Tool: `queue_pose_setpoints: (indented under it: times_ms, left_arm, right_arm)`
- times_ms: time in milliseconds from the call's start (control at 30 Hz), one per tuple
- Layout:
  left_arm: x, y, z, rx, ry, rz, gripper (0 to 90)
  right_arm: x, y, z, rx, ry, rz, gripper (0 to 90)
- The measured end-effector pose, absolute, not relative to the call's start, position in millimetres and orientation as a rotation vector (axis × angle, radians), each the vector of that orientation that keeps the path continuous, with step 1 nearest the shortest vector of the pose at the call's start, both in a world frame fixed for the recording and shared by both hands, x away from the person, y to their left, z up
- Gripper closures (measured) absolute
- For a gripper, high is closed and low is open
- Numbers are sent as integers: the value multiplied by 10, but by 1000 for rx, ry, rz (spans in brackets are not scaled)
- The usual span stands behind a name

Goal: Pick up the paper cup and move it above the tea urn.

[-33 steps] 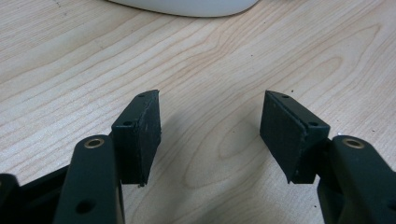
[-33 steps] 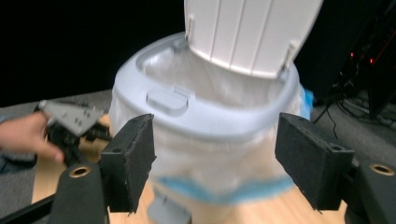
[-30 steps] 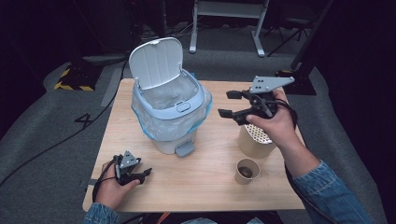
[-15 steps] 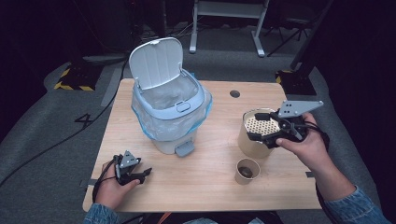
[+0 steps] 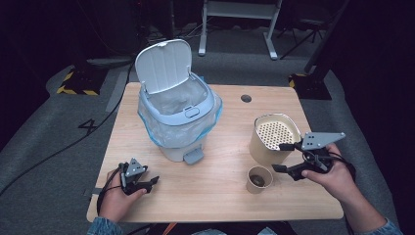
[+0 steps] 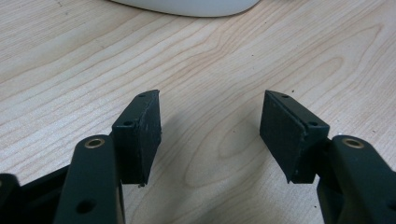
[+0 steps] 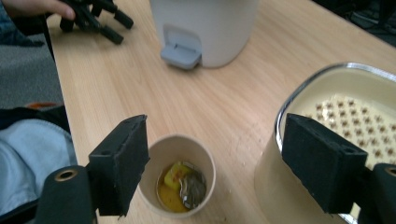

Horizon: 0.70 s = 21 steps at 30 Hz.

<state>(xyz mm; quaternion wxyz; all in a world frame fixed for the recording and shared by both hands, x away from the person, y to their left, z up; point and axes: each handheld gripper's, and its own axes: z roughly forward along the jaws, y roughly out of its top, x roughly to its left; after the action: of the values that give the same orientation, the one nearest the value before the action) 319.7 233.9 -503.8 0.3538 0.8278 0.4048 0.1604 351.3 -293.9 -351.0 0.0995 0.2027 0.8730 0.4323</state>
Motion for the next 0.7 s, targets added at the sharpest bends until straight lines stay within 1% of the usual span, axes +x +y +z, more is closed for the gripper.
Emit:
queue_pose_setpoints:
  times_ms: [200,333,700]
  left_arm:
    - [3196,2344,-5037,2143,1042,416,389]
    - [3192,2345,-5035,2144,1044,419,389]
    - [3193,2346,-5036,2143,1043,416,389]
  right_arm:
    - [3414,-3038,-3741,615,2621,1268,221]
    - [3339,-3096,-3987,617,2651,1275,216]
    - [3241,-3088,-4312,583,2705,1221,207]
